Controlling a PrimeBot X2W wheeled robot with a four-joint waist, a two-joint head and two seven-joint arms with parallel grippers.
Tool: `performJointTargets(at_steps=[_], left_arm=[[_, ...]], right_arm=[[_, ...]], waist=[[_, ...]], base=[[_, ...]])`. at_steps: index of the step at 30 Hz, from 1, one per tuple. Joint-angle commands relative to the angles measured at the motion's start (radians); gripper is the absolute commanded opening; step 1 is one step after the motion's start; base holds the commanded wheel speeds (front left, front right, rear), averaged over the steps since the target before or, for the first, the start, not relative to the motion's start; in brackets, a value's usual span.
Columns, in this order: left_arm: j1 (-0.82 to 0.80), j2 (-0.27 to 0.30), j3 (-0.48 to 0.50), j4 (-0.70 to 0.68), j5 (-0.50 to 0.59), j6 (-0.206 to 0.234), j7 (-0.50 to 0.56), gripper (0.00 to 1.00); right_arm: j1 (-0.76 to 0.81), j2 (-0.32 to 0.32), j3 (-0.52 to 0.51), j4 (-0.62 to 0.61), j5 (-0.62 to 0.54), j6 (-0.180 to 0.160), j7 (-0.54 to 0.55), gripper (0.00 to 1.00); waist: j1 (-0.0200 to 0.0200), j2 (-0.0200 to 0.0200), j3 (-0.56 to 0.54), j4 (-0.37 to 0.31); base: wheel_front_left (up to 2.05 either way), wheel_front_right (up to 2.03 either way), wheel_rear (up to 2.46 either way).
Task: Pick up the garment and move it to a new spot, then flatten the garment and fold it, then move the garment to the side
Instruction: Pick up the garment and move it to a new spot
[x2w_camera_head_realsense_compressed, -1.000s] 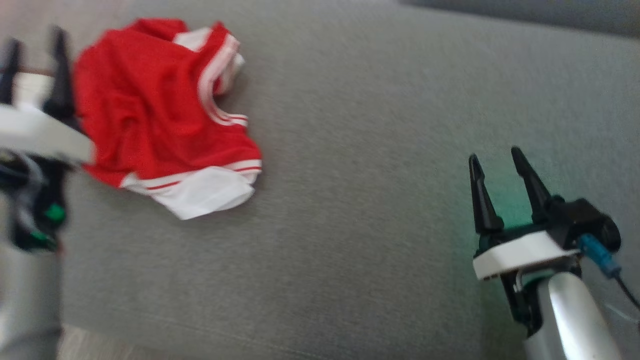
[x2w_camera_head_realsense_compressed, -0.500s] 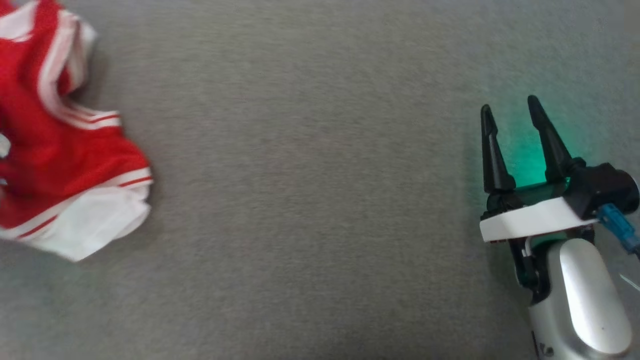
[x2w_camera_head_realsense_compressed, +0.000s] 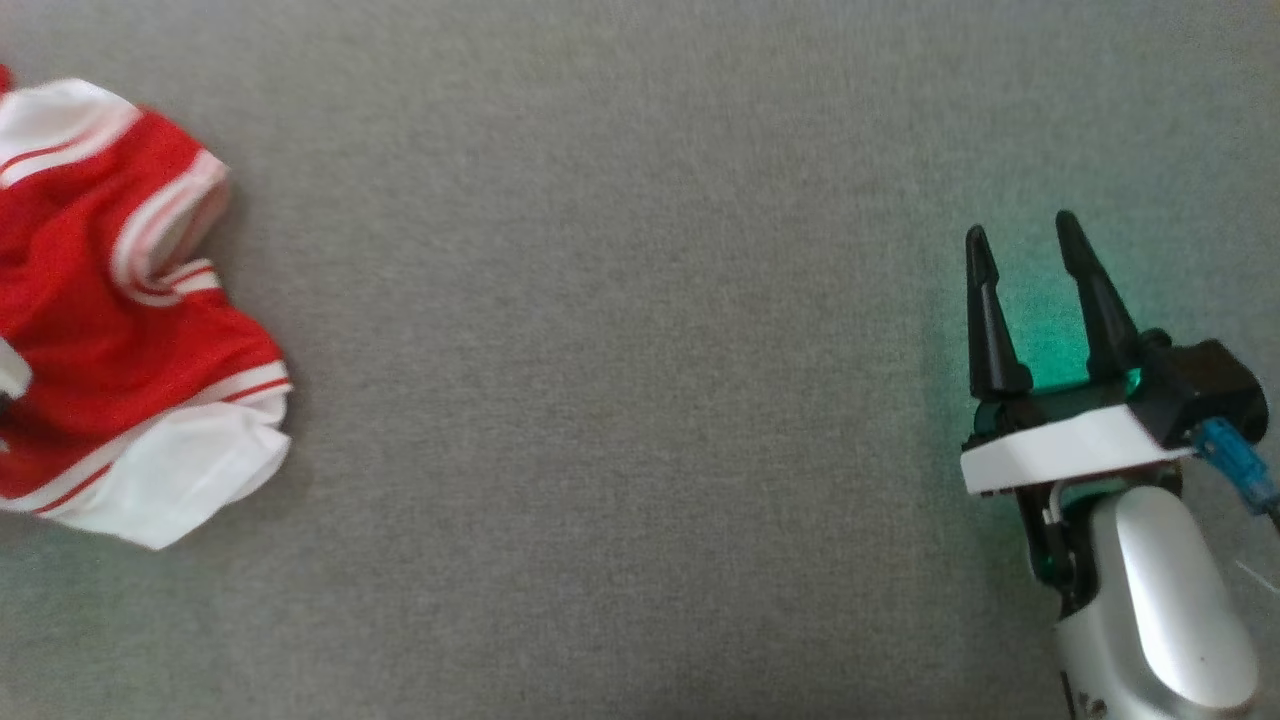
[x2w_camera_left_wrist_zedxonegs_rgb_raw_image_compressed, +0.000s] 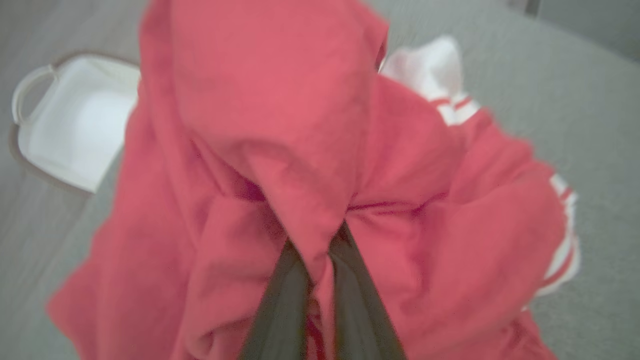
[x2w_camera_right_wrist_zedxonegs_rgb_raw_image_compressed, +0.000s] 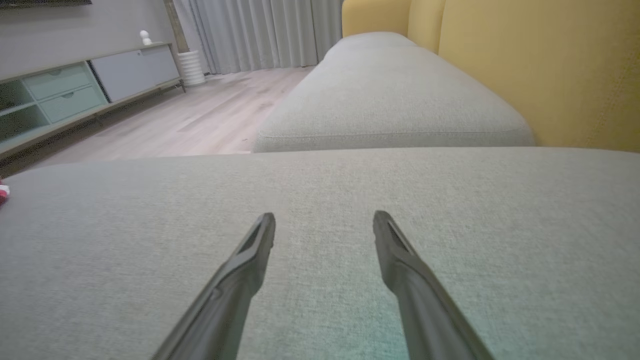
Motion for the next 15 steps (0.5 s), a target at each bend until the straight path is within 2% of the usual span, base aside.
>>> performJointTargets(at_steps=[1, 10, 15], left_arm=[[-0.042, 0.081, 0.051, -0.051, 0.015, -0.010, -0.027, 0.00], [-0.234, 0.115, 0.002, -0.162, 0.045, -0.133, -0.163, 0.00], [-0.373, 0.077, -0.074, -0.208, 0.043, -0.186, -0.186, 0.00]], right_arm=[[0.011, -0.003, 0.018, -0.021, 0.009, 0.008, -0.012, 1.00], [0.066, -0.003, 0.033, 0.036, 0.063, 0.008, -0.033, 1.00], [0.087, -0.003, 0.038, 0.053, 0.084, 0.008, -0.043, 1.00]], waist=[[0.0000, 0.0000, -0.060, 0.026], [0.0000, 0.0000, -0.242, 0.051], [0.0000, 0.0000, -0.308, 0.025]], base=[[0.00, 0.00, 0.00], [0.00, 0.00, 0.00], [0.00, 0.00, 0.00]])
